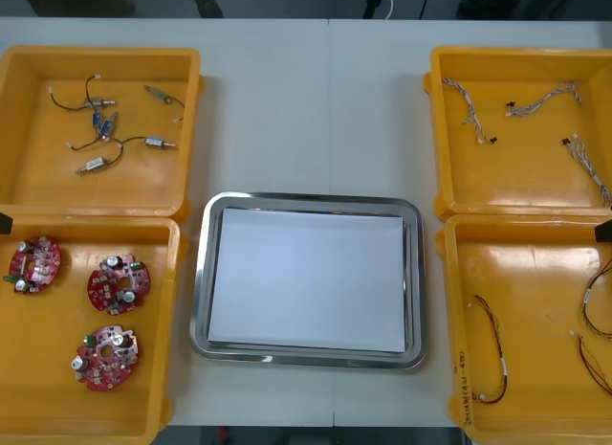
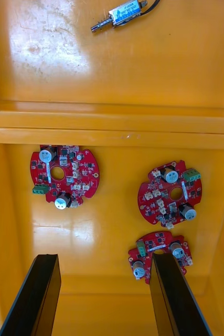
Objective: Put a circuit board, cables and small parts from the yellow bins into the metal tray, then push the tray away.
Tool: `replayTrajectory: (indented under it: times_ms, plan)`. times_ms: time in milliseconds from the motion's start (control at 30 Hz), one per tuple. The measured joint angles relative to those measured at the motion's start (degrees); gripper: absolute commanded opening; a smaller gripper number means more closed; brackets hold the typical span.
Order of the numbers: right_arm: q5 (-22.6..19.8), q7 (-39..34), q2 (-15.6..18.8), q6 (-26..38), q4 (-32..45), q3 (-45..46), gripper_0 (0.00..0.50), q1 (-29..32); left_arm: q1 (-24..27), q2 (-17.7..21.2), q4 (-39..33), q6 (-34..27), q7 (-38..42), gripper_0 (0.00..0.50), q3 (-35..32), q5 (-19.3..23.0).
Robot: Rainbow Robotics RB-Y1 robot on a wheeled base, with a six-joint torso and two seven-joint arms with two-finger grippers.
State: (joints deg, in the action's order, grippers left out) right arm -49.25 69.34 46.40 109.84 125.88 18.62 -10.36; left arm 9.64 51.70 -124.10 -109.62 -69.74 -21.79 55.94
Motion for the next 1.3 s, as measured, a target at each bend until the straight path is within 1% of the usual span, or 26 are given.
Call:
replayTrajectory:
  times_ms: [1300]
  plan:
    - [0.0,0.0,0.0,0.0,0.0,0.0,0.5,0.0,0.0,0.0,0.0,0.0,0.0,0.5,0.0,0.0]
